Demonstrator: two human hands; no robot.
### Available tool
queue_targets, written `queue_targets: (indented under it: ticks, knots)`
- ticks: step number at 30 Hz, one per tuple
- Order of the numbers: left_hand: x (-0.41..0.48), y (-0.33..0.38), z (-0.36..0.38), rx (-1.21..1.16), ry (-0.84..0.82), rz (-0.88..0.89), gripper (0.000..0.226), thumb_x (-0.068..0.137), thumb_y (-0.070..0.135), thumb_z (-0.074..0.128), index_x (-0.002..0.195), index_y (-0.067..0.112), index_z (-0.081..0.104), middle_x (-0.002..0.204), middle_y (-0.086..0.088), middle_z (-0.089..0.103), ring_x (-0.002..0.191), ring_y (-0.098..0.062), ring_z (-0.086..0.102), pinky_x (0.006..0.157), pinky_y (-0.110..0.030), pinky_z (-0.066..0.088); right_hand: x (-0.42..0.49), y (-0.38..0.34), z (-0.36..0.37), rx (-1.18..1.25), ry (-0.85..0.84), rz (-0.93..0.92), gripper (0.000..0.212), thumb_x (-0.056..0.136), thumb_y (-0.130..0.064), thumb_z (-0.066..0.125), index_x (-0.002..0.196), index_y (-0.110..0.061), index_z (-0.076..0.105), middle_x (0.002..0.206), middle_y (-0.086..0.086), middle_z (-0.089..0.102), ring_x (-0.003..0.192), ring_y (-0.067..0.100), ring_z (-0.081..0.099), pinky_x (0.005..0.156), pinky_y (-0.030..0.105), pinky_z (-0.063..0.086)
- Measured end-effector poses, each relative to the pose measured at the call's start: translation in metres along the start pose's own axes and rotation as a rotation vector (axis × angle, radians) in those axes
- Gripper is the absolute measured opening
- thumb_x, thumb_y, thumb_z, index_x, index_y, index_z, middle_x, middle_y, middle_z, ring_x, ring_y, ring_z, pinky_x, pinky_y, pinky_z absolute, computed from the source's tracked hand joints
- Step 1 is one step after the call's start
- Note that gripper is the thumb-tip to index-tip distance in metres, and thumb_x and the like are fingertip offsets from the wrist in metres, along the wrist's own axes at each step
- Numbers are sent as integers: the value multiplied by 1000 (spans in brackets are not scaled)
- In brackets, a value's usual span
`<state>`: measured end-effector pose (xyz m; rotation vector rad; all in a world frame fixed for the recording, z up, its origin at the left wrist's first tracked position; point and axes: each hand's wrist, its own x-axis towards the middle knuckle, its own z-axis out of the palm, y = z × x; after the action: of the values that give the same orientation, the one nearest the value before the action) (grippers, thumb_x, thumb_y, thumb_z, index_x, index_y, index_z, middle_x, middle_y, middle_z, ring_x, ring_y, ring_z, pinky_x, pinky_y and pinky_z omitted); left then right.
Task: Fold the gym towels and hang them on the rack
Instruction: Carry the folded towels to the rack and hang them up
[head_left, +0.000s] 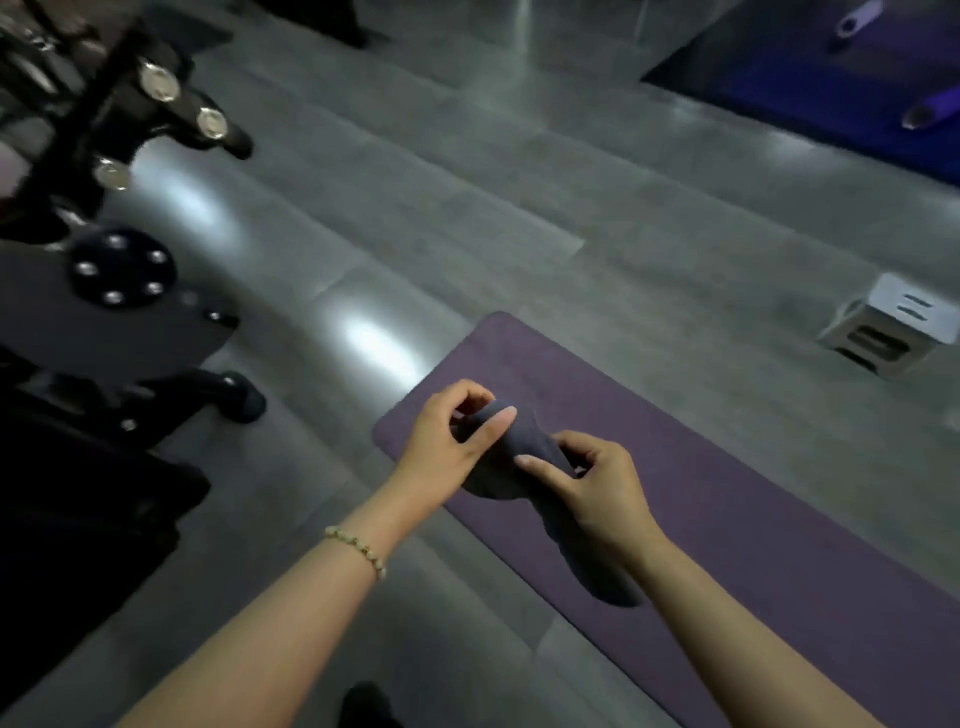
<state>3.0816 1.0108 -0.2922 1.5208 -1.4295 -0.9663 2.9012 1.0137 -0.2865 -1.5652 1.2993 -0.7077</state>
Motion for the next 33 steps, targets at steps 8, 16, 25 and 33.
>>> queue_targets:
  ticks: [8,16,25,33]
  knots:
    - [-107,-22,-194,46,7,-309,30,84,38,69,62,20,59,55,15,54,54,3,48,54,-14,36,-27,-101,169,-104,-330,-234,33,79,-47,69,76,-14,69,66,-2,67,63,12,62,59,37,51]
    - [-252,-55,-351,-171,216,-357,15,89,23,64,86,8,67,74,-2,64,71,-7,58,64,-21,46,-78,-162,314,51,-809,-136,48,81,-48,64,124,-30,56,123,-16,62,115,2,57,95,25,47]
    - [-352,-67,-477,-56,150,-326,17,86,20,68,99,10,72,81,1,70,76,2,62,67,-11,45,-87,-277,455,-223,-1012,-421,48,80,-58,58,119,-31,61,136,-22,41,130,-11,31,100,10,25]
    - [-378,-89,-544,119,272,-316,28,82,42,64,91,15,67,84,-3,69,80,-17,66,72,-27,50,-83,-303,522,49,-1234,-241,32,86,-31,69,99,-2,66,88,10,71,86,12,67,76,23,52]
